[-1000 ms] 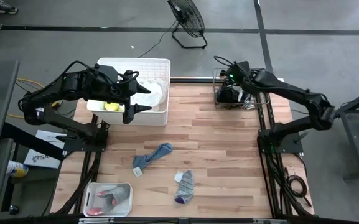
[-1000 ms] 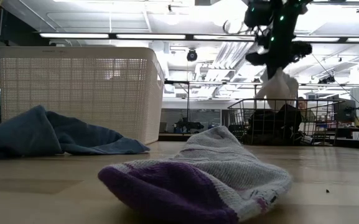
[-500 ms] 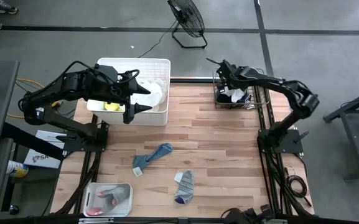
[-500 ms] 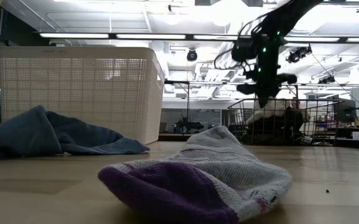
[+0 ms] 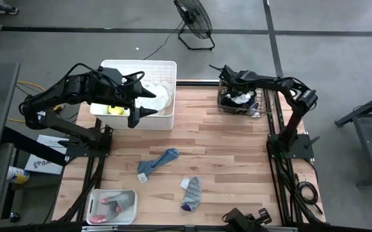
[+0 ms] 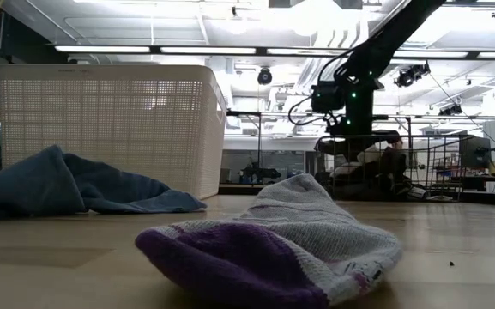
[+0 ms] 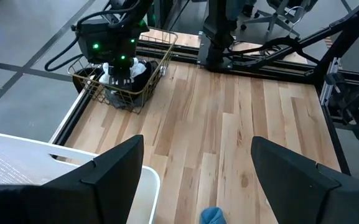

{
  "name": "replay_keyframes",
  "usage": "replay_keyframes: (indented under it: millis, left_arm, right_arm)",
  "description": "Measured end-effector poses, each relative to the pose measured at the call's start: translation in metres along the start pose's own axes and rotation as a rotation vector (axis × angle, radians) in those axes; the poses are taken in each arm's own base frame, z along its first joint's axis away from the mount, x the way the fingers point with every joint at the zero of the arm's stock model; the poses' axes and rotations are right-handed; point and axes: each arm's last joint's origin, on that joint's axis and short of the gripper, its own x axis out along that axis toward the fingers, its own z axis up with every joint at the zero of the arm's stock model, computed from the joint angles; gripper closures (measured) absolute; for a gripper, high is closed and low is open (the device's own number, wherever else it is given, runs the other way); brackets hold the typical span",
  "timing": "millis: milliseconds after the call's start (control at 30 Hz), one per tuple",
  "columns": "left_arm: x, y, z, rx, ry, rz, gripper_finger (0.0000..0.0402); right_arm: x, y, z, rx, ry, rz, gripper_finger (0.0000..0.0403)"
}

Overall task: Pick & Place Cloths
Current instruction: Put the white shorts into the gold wire basket

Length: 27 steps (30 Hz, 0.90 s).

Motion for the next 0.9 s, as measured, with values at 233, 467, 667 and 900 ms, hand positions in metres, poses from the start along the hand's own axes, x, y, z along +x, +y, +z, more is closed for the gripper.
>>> replay_keyframes:
  millis: [233,467,667,900]
  left_arm:
    - [0.000,0.000,0.000,0.000,0.000,0.001,0.0110]
    - [0.000,0.000,0.000,0.001,0.000,0.002,0.0110]
    - [0.000,0.000,0.000,0.004,0.000,0.002,0.0110]
    - [0.000,0.000,0.000,0.004,0.000,0.002,0.0110]
  right_arm:
    - [-0.002,0.000,0.000,-0.013,0.006,0.016,0.0365]
    - [-0.022,-0.007,0.001,0.060,-0.041,0.044,0.0303]
    - [-0.046,-0.017,0.003,0.116,-0.104,0.070,0.0226]
    - [-0.072,-0.030,-0.001,0.139,-0.138,0.107,0.0149]
